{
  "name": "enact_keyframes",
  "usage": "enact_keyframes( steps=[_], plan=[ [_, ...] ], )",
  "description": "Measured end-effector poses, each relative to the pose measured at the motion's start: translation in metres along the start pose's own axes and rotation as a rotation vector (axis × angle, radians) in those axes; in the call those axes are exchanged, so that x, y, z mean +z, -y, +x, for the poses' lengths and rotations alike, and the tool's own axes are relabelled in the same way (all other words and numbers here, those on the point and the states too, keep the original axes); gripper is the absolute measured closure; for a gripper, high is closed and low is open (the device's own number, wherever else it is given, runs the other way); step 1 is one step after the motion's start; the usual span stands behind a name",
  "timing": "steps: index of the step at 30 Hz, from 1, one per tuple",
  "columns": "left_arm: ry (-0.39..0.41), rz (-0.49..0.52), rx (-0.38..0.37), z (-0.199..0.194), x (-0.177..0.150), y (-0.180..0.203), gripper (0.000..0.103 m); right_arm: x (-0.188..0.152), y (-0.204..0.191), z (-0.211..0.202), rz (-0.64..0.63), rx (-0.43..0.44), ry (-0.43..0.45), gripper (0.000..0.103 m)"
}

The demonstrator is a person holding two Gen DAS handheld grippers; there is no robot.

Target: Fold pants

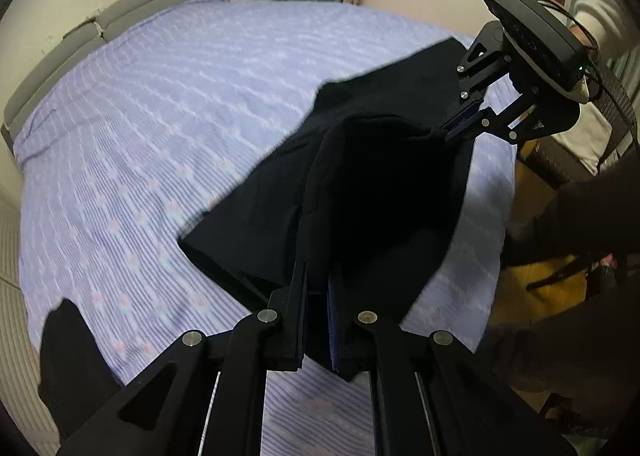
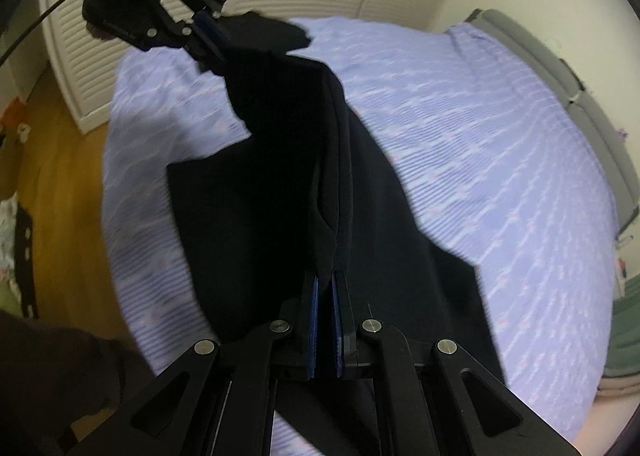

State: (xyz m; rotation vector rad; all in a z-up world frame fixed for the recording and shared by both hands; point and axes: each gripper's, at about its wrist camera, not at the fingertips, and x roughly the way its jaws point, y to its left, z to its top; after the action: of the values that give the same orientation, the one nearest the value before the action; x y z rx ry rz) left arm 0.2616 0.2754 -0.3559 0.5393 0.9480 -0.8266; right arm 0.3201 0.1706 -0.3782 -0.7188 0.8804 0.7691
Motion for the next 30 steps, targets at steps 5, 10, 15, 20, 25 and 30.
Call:
enact_keyframes(
  steps=[5,10,15,20,25,30],
  plan=[
    [-0.035,-0.006,0.005,0.017,-0.036,0.013,0.092,-0.016,-0.031,0.022,-0.04,0.044,-0.042,0.096],
    [-0.066,-0.038,0.015,0.032,-0.066,0.017,0.091,-0.03,-0.057,0.047,-0.079,0.075,-0.078,0.096],
    [-0.084,-0.073,0.033,0.042,-0.089,0.025,0.09,-0.037,-0.075,0.073,-0.115,0.055,-0.11,0.095],
    [-0.097,-0.116,0.075,0.045,-0.103,0.03,0.089,-0.043,-0.084,0.082,-0.154,0.025,-0.134,0.093],
    [-0.082,-0.18,0.09,0.029,-0.105,0.03,0.089,-0.038,-0.082,0.063,-0.133,0.024,-0.104,0.085],
    [-0.033,-0.306,0.128,0.0,-0.098,0.039,0.085,-0.026,-0.071,0.024,-0.108,-0.006,0.005,0.066]
  ],
)
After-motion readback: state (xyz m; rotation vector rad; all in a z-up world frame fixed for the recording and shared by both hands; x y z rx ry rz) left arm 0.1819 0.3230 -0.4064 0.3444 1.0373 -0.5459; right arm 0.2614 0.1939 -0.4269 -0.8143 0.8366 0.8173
